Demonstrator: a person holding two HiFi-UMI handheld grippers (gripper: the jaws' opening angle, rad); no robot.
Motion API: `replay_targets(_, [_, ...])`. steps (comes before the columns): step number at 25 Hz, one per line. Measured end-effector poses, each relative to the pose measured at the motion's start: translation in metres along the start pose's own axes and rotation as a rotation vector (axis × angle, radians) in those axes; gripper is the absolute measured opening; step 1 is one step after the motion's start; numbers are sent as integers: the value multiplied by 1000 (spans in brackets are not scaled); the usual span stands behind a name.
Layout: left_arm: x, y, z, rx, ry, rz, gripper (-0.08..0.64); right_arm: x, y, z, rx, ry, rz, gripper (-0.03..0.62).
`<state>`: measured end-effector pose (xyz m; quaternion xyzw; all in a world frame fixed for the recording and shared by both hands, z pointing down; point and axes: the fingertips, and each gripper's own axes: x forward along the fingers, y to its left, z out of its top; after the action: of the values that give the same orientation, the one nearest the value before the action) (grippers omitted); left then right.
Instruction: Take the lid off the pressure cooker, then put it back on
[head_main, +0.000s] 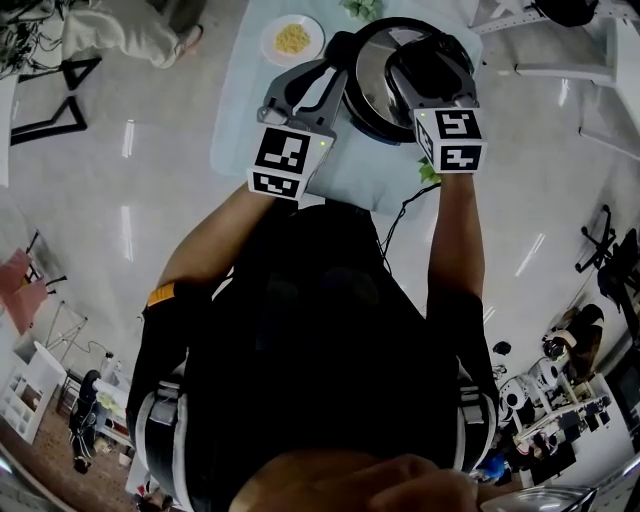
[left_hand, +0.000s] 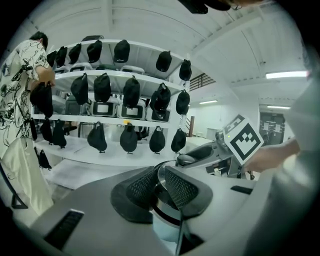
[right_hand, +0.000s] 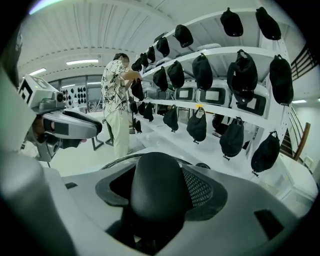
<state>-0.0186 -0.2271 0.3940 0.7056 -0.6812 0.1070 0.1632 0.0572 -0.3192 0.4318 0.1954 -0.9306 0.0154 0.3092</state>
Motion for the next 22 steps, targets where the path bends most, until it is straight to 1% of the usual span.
replay_targets(5, [-9,-3,9,10,-22,-10,69,-13,-3,19,-47,-18,-27,290])
replay_targets(12, [-26,-5,22,21,-66,-26,69,-40,8,39,-48,-52,-56,290])
replay_targets(17, [-44,-6,27,29,-86,-41,69,-62,28,45,-33,-72,-66,290])
replay_targets(22, [-69,-6,16,31,-88,-60,69,-82,59,39,-32,-68,-79,290])
